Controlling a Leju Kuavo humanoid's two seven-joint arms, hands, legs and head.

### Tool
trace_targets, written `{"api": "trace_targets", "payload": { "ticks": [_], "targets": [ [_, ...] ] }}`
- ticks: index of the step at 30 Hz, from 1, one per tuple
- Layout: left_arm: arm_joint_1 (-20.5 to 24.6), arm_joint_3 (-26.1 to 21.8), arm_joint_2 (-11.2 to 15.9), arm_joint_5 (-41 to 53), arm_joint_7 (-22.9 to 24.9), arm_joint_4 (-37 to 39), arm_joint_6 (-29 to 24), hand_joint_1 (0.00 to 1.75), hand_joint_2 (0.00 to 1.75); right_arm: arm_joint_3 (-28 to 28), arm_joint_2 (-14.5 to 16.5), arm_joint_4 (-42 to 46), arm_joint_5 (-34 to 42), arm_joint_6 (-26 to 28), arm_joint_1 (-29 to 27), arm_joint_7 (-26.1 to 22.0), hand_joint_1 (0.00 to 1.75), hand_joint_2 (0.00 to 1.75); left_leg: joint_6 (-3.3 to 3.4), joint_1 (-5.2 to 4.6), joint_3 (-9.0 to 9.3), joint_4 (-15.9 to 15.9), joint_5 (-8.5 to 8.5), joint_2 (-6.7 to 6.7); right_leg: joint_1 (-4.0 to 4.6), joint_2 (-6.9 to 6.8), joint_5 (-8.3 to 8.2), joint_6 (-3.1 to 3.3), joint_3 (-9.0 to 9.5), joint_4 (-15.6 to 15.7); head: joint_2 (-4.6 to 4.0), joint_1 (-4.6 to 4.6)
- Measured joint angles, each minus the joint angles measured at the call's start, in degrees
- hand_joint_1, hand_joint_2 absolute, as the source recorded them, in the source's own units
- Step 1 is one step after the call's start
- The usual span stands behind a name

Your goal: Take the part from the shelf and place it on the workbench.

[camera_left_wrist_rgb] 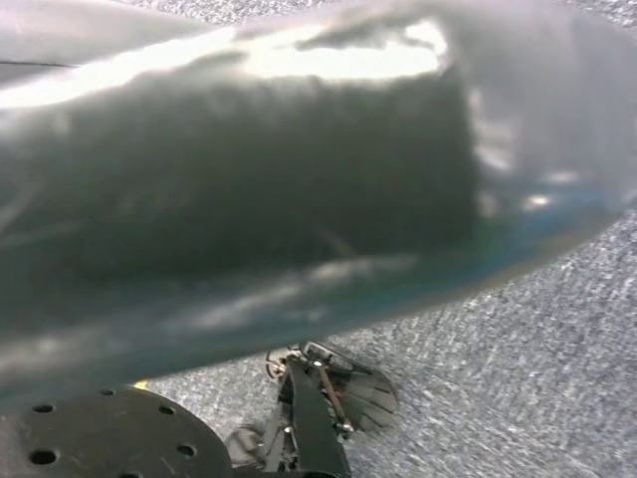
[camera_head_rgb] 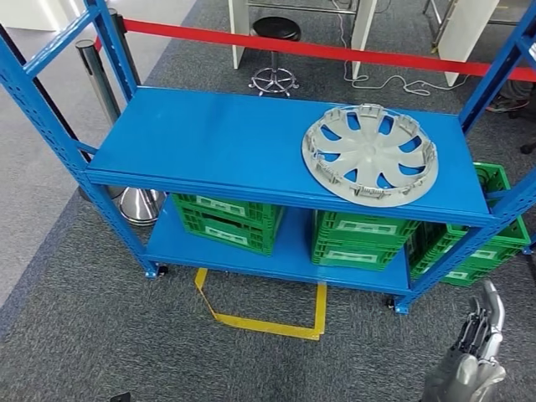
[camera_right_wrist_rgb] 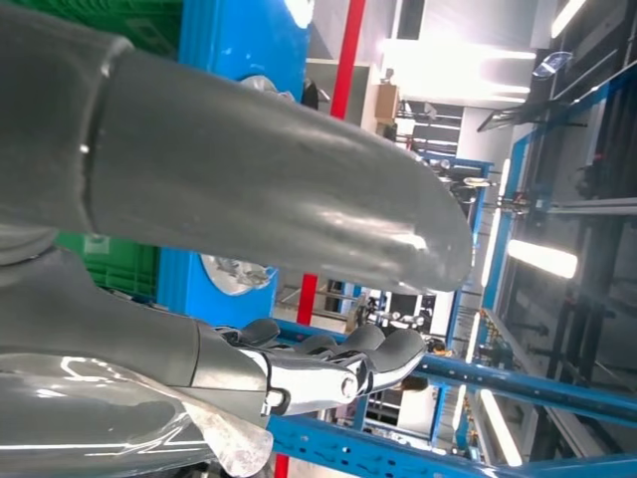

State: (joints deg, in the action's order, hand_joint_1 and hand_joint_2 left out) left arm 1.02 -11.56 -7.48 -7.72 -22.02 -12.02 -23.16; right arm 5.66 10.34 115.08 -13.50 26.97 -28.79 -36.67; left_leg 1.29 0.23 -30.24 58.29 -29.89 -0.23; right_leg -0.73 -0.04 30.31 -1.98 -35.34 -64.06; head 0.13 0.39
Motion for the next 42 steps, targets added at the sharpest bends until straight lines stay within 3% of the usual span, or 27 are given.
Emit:
{"api": "trace_targets", "payload": {
  "ticks": [2,5,7,10,11,12,13,15,16,18,21,23,26,27,28,30,31,33,36,38,41,42],
  "targets": [
    [0.06,-0.01,0.02,-0.01,-0.03,0.01,0.04,0.00,0.00,0.01,-0.05,-0.06,-0.16,-0.07,0.07,0.02,0.00,0.00,-0.58,-0.18,0.36,0.10,-0.52,-0.01,0.16,0.00,-1.50,0.43,2.23,4.48,0.00,-0.07],
    [0.26,-0.02,0.10,-0.04,-0.26,0.01,0.63,0.00,0.00,0.10,-0.27,-0.23,-0.80,-0.35,0.17,0.05,0.00,0.00,-1.37,-0.15,0.64,-0.06,-0.88,0.07,0.16,0.18,-1.21,1.10,2.85,5.25,0.01,-0.14],
    [0.44,-0.03,0.19,-0.04,-0.65,0.01,1.21,0.00,0.00,0.16,-0.38,-0.34,-1.19,-0.38,0.49,0.02,0.00,0.00,-1.99,-0.08,-0.14,2.19,-2.23,0.09,-0.11,0.07,-1.04,1.74,3.41,5.65,0.01,-0.35],
    [0.46,-0.02,0.22,0.26,-0.87,0.03,1.42,0.00,0.00,0.24,-0.40,-0.45,-1.62,-0.04,0.83,-0.04,0.00,0.00,-2.70,0.17,-5.79,12.88,-6.23,0.09,-0.21,-0.10,-0.30,2.41,4.29,5.80,0.00,-0.62],
    [0.38,-0.02,0.22,0.40,-0.72,0.05,1.23,0.00,0.00,0.28,-0.40,-0.53,-1.73,0.12,0.82,-0.01,0.00,0.00,-2.81,0.22,-7.58,15.68,-6.62,0.09,-0.21,-0.06,-0.01,2.47,4.63,5.80,0.00,-0.62],
    [0.30,-0.02,0.24,0.53,-0.45,0.07,0.99,0.00,0.00,0.36,-0.40,-0.63,-1.83,0.29,0.81,0.06,0.00,0.00,-2.83,0.24,-8.54,16.57,-5.88,0.09,-0.21,0.01,0.32,2.46,5.05,5.80,0.00,-0.62],
    [0.25,-0.02,0.30,0.60,-0.15,0.09,0.76,0.00,0.00,0.48,-0.40,-0.76,-1.89,0.49,0.81,0.17,0.00,0.00,-2.75,0.24,-8.43,15.14,-3.97,0.09,-0.21,0.09,0.67,2.40,5.58,5.80,0.00,-0.64],
    [0.23,-0.02,0.50,0.72,0.49,0.13,0.39,0.00,0.00,0.72,-0.40,-0.92,-1.87,0.95,0.81,0.39,0.00,0.00,-2.34,0.18,-6.07,8.30,0.82,0.07,-0.19,0.19,1.54,2.05,6.51,5.82,0.00,-0.62],
    [0.25,-0.02,0.62,0.81,0.78,0.16,0.24,0.00,0.00,0.81,-0.41,-0.97,-1.76,1.14,0.81,0.49,0.00,0.00,-2.05,0.07,-4.76,4.93,2.06,0.07,-0.10,0.23,2.01,1.74,6.72,5.80,0.00,-0.64],
    [0.25,-0.02,0.72,1.03,1.31,0.22,0.00,0.00,0.00,0.94,-0.45,-1.02,-1.51,1.38,0.78,0.64,0.00,0.00,-1.42,-0.21,-3.51,1.85,2.06,0.06,0.04,0.20,2.40,1.01,6.94,5.88,0.00,-0.61],
    [0.07,-0.02,0.82,1.19,1.85,0.23,-0.18,0.00,0.00,1.14,-0.63,-1.10,-1.41,1.43,0.75,0.76,0.00,0.00,-0.38,-0.07,-2.62,0.77,1.61,0.01,0.05,0.11,2.47,0.08,7.62,5.40,0.00,-0.45],
    [0.08,-0.02,0.95,1.28,2.04,0.23,-0.25,0.00,0.00,1.21,-0.83,-1.17,-1.45,1.43,0.85,0.77,0.00,0.00,0.26,0.13,-1.71,0.35,1.34,-0.04,0.04,0.09,3.91,-0.29,5.42,1.53,-0.01,-0.12],
    [0.13,0.01,1.03,1.57,2.09,0.23,-0.17,0.00,0.00,1.39,-1.18,-1.42,-1.74,1.40,0.86,0.78,0.00,0.00,0.73,-0.05,-0.98,0.29,0.40,-0.03,0.06,0.10,7.07,-0.65,-1.56,-8.31,-0.02,0.20],
    [0.11,0.02,1.05,1.65,2.08,0.23,-0.10,0.00,0.00,1.51,-1.36,-1.52,-1.95,1.35,0.83,0.80,0.00,0.00,0.73,-0.11,-0.52,0.30,0.00,-0.03,0.07,0.09,6.72,-0.63,-3.04,-9.30,-0.02,0.21],
    [0.09,0.02,1.09,1.67,2.07,0.23,0.00,0.00,0.00,1.65,-1.54,-1.63,-2.18,1.29,0.84,0.83,0.00,0.00,0.71,-0.15,0.09,0.30,-0.46,-0.04,0.08,0.09,5.12,-0.53,-3.50,-8.31,-0.02,0.22],
    [0.07,0.02,1.14,1.70,2.03,0.24,0.26,0.00,0.00,1.91,-1.87,-1.84,-2.54,1.19,0.92,0.85,0.00,0.00,0.53,-0.17,1.56,0.24,-1.52,-0.09,0.13,0.08,-0.08,-0.09,-1.80,-1.93,-0.02,0.21],
    [0.13,0.02,1.15,1.72,2.03,0.26,0.38,0.00,0.00,2.06,-2.02,-1.99,-2.69,1.16,0.99,0.89,0.00,0.00,0.33,-0.18,2.16,0.24,-1.99,-0.10,0.29,0.02,-1.28,0.16,-0.94,1.01,-0.02,0.18],
    [0.24,0.02,1.18,1.75,2.01,0.31,0.52,0.00,0.00,2.43,-2.30,-2.25,-2.96,1.15,1.05,1.03,0.00,0.00,-0.39,-0.17,2.85,0.21,-2.77,-0.04,0.67,-0.13,-1.31,0.87,0.19,3.58,-0.02,0.07],
    [0.32,0.02,1.16,1.77,1.99,0.34,0.52,0.00,0.00,3.02,-2.50,-2.47,-3.16,1.24,1.01,1.40,0.00,0.00,-1.39,-0.15,3.84,0.95,-3.18,0.07,0.65,-0.13,-1.23,2.03,1.61,4.32,-0.01,0.03],
    [0.48,0.02,1.20,1.80,1.97,0.34,0.50,0.00,0.00,3.28,-2.57,-2.59,-3.19,1.27,1.21,1.54,0.00,0.00,-1.91,-0.04,2.39,4.52,-3.92,0.07,0.41,-0.15,-0.88,2.64,3.12,4.97,0.00,-0.15],
    [0.49,0.02,1.29,1.84,1.96,0.35,0.49,0.00,0.00,3.51,-2.69,-2.82,-3.20,1.29,1.34,1.61,0.00,0.00,-2.74,0.24,-3.96,13.77,-7.44,0.08,0.37,-0.10,0.29,3.09,4.71,5.28,0.00,-0.30],
    [0.38,0.02,1.32,1.84,1.96,0.36,0.49,0.00,0.00,3.54,-2.73,-2.89,-3.19,1.29,1.34,1.62,0.00,0.00,-2.92,0.31,-5.63,15.15,-8.10,0.08,0.36,0.02,0.83,3.08,5.32,5.28,0.00,-0.33]
  ]
}}
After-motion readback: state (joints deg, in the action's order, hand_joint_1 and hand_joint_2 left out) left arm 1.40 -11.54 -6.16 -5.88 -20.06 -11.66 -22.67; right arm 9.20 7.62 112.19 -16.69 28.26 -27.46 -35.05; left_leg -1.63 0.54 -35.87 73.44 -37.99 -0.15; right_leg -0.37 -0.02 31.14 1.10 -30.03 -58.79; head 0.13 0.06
